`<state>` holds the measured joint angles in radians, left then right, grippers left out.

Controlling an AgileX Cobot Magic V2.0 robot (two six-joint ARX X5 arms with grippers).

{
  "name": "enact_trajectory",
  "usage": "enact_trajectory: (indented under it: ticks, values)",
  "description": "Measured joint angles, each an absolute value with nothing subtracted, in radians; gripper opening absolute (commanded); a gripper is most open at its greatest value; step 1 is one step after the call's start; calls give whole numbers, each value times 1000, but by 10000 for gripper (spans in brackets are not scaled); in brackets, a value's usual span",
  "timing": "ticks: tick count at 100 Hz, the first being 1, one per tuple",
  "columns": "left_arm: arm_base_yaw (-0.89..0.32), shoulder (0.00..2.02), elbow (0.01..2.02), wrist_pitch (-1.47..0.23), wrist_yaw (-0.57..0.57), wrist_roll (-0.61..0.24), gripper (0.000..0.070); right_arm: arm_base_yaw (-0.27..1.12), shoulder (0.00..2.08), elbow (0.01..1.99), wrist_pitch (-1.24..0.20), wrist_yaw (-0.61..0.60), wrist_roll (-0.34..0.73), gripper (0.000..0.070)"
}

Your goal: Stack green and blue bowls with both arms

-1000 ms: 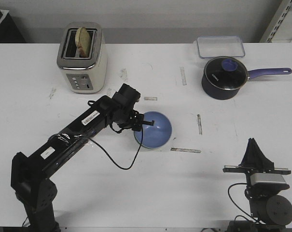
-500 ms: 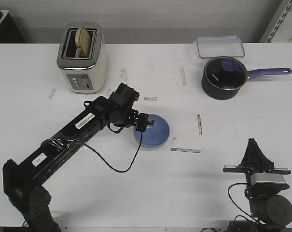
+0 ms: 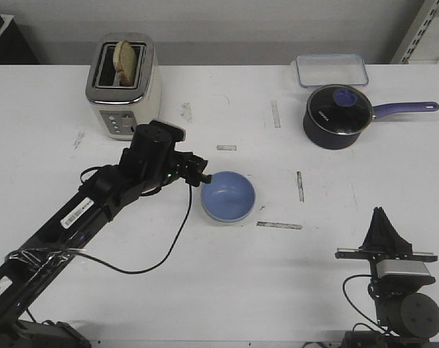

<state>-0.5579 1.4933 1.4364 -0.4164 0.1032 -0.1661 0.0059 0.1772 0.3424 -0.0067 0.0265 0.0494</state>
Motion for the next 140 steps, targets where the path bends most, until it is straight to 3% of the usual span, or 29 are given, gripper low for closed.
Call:
enact_trajectory:
  ticks: [21, 52, 99, 121, 140]
  values:
    - [-505, 1342, 1193, -176, 101, -75, 36, 6, 177, 342, -7, 27, 49, 2]
    - [-417, 1098, 811, 120, 5, 43, 36, 6, 177, 342, -7, 27, 50, 2]
    - [-181, 675, 435, 144, 2, 35, 32, 6, 177, 342, -7, 27, 49, 2]
    - [-84, 493, 400, 80, 2, -7, 39, 6, 177, 342, -7, 27, 49, 2]
    - [-74, 378, 401, 79, 3, -14, 38, 6, 177, 342, -7, 27, 49, 2]
